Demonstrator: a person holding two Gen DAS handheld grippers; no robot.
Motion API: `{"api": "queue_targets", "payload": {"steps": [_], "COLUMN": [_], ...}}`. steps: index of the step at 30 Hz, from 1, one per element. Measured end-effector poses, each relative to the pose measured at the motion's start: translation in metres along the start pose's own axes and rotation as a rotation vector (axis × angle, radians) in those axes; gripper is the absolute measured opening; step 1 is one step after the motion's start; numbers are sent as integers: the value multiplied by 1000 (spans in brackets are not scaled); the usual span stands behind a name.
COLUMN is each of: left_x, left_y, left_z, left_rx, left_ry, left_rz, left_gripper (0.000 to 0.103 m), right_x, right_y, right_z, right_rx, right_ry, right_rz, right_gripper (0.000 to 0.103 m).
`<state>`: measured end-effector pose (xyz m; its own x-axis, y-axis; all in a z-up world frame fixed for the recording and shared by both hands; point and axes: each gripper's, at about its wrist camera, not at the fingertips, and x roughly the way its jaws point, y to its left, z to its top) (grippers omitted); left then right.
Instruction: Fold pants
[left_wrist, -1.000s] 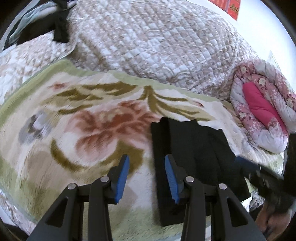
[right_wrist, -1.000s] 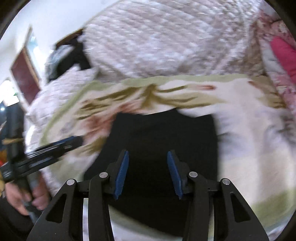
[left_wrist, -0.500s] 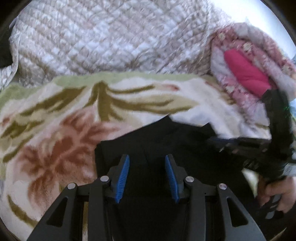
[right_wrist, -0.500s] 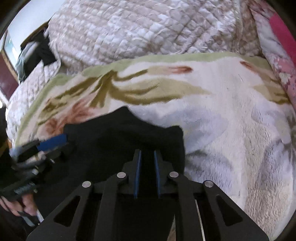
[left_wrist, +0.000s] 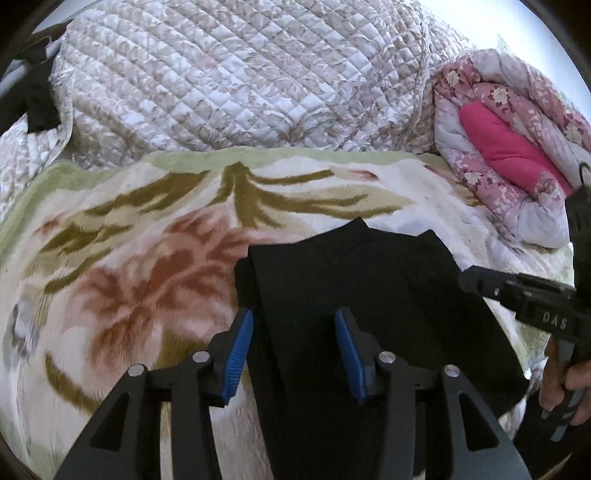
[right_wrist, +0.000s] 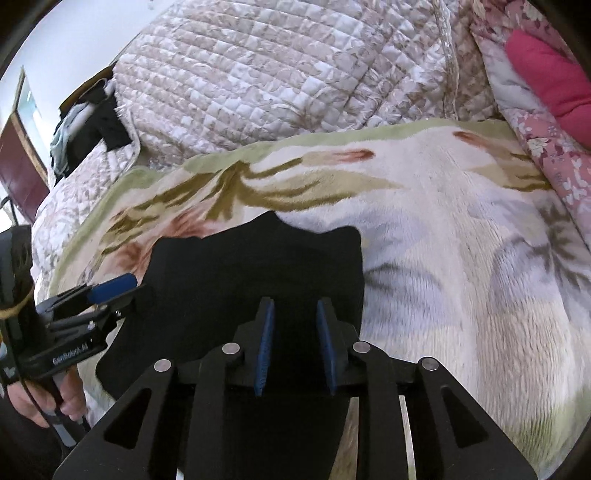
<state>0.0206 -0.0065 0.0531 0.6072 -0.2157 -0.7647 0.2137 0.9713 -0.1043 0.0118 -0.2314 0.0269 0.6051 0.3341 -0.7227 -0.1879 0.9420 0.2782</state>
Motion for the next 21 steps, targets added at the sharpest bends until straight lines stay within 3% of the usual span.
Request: {"api": "queue_targets", "payload": {"steps": [6,10,21], "left_x": [-25,-19,-22], "left_y": [-5,-8,-4], "left_z": [-16,-30,-33], "left_rx": [3,15,-1], "left_ry": [-36,-1,-11], "left_rz": [3,18,16], "left_gripper": [49,49,49], "right_x": [-17,3,-4], "right_y": [13,20,25], "right_z": [-20,-28,-25], "right_rx": [-29,-71,-95], "right_ry": [-32,45,-23], "right_rz": [23,4,-5], "right_gripper": [24,24,24]}}
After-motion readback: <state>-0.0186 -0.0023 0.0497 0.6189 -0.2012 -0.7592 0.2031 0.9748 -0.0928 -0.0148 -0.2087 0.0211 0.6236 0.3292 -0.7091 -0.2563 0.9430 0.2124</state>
